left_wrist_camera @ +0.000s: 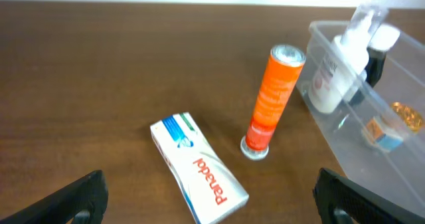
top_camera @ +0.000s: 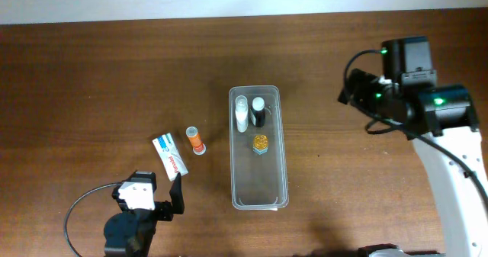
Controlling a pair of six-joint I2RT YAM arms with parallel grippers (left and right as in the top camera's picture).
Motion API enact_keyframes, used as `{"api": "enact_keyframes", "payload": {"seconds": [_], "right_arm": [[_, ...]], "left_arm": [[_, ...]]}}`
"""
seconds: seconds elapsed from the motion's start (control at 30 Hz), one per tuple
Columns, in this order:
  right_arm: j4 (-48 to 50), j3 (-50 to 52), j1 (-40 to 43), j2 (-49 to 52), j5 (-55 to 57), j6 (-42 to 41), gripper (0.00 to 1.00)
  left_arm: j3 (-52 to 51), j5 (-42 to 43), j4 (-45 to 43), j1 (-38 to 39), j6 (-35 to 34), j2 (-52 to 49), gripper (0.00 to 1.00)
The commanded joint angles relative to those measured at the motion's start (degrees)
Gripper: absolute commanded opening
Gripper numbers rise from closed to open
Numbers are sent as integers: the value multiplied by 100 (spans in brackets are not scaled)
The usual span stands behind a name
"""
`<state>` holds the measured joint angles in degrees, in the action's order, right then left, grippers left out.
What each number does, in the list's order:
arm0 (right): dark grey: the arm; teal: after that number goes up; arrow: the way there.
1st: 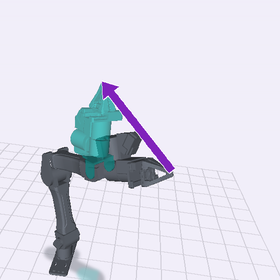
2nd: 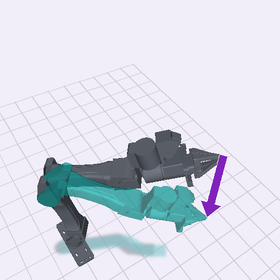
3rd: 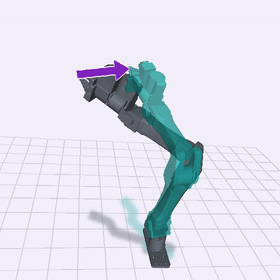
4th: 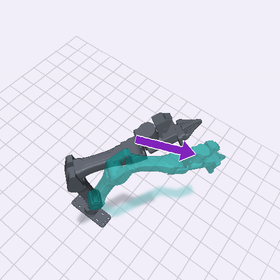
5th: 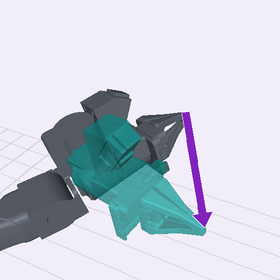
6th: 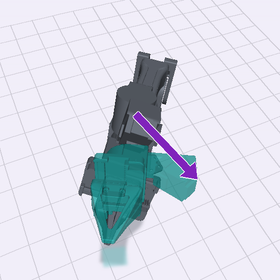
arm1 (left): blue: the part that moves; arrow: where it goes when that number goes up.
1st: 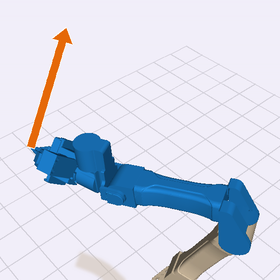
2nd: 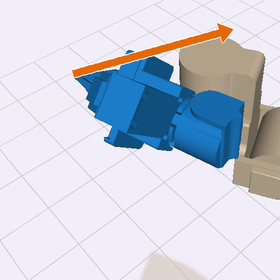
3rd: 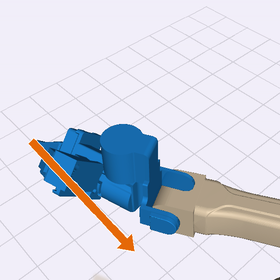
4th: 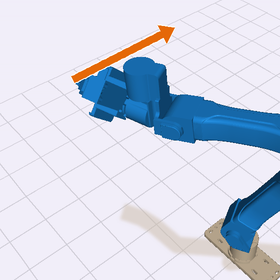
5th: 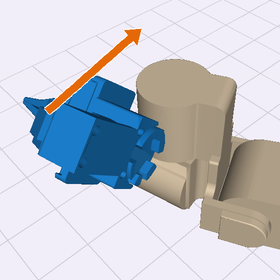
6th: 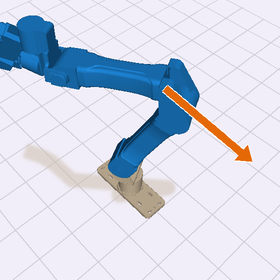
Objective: Pack container
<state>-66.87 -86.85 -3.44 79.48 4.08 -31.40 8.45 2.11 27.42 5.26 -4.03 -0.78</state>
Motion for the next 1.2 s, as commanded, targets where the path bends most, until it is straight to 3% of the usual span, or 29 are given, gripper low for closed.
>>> {"api": "enact_keyframes", "payload": {"seconds": [0.0, 0.1, 0.33, 0.6, 0.9, 1.17], "right_arm": [[-24, -70, 315, -70, -87, -48, 99], [-26, -70, 466, -63, -83, -44, 98], [-26, -70, 503, -35, -83, -44, 98], [-26, -70, 503, -35, -83, -44, 98], [-26, -70, 503, -35, -83, -44, 98], [-26, -70, 503, -35, -83, -44, 98]], "left_arm": [[-33, 28, -92, -33, 105, 48, 99], [-24, 490, -527, -33, 50, 48, 99], [726, 107, -981, -33, -323, -492, 99], [2933, 186, -306, -33, -315, -3265, 99], [6339, 721, 1709, -28, -170, -6675, 99], [6832, 1873, 1849, -28, -170, -7928, 99]]}}
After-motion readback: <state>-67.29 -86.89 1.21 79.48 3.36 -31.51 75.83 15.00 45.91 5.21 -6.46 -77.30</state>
